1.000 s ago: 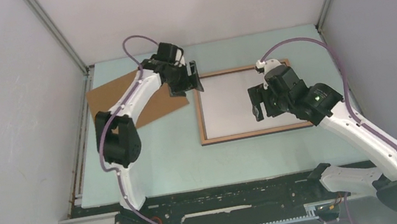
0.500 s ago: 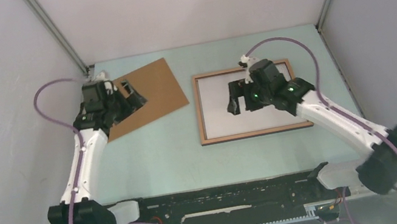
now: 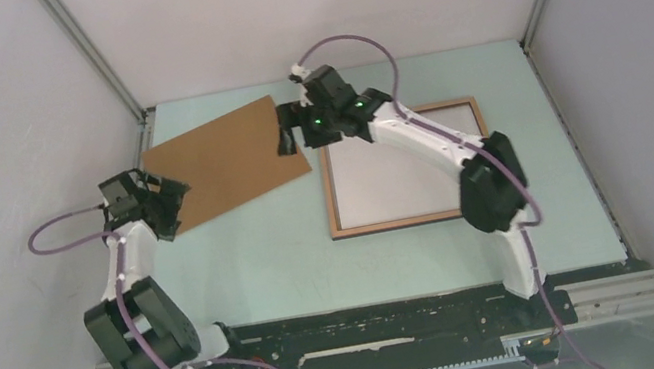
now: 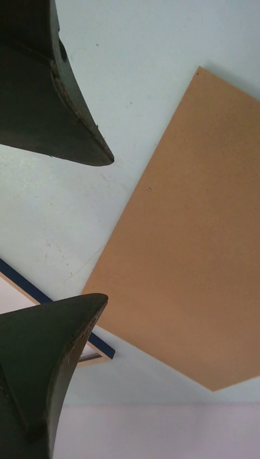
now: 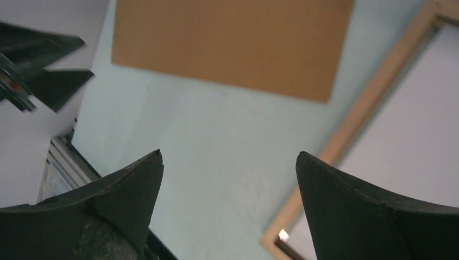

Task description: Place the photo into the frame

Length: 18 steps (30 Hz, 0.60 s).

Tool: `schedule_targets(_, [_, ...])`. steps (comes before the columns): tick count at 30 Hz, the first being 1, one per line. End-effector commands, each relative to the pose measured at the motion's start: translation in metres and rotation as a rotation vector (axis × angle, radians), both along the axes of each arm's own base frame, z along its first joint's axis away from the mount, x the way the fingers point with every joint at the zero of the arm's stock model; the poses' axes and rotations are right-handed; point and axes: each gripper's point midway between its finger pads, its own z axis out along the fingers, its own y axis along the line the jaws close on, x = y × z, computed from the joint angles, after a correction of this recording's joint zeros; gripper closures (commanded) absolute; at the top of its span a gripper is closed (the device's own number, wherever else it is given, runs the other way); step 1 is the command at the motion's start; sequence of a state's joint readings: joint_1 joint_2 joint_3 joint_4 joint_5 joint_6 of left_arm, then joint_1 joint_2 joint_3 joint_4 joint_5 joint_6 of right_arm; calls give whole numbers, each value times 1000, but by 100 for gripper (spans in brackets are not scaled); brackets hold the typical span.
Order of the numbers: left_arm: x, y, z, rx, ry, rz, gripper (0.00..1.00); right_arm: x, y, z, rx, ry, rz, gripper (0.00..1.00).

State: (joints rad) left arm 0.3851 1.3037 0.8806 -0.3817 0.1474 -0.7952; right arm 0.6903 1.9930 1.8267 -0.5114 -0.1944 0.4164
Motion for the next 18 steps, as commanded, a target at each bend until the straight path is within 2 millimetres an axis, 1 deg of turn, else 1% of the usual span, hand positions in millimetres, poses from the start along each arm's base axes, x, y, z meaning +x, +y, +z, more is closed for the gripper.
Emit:
schedule_targets(1, [44,9,8,13,-73,-81,7,23,36,-15,25,81,-24,1])
schedule_targets(4, [62,10,-5,-18,-26,-122,7,41,54,-27,72,119,-68,0])
schedule_targets(5, [65,15,-12,-18,-5,-110,7,46,58,-32,86,132,-88,0])
schedule_targets(7, [72,21,-17,-12,15,-97,7,55,63,-41,107,149,-107,0])
schedule_targets(10, [84,25,-27,-27,33,-104,7,67,68,-53,127,142,-121,1])
schedule_targets(11, [88,25,-29,-39,38,-109,7,72,67,-58,128,141,-129,0])
schedule_targets(13, [93,24,-39,-64,62,-115,8,80,64,-69,119,146,-156,0])
schedule_targets(16, [93,26,-52,-71,92,-104,8,93,54,-80,97,154,-201,0])
schedule_targets(18, [92,28,-58,-75,118,-89,8,99,50,-87,71,156,-214,0])
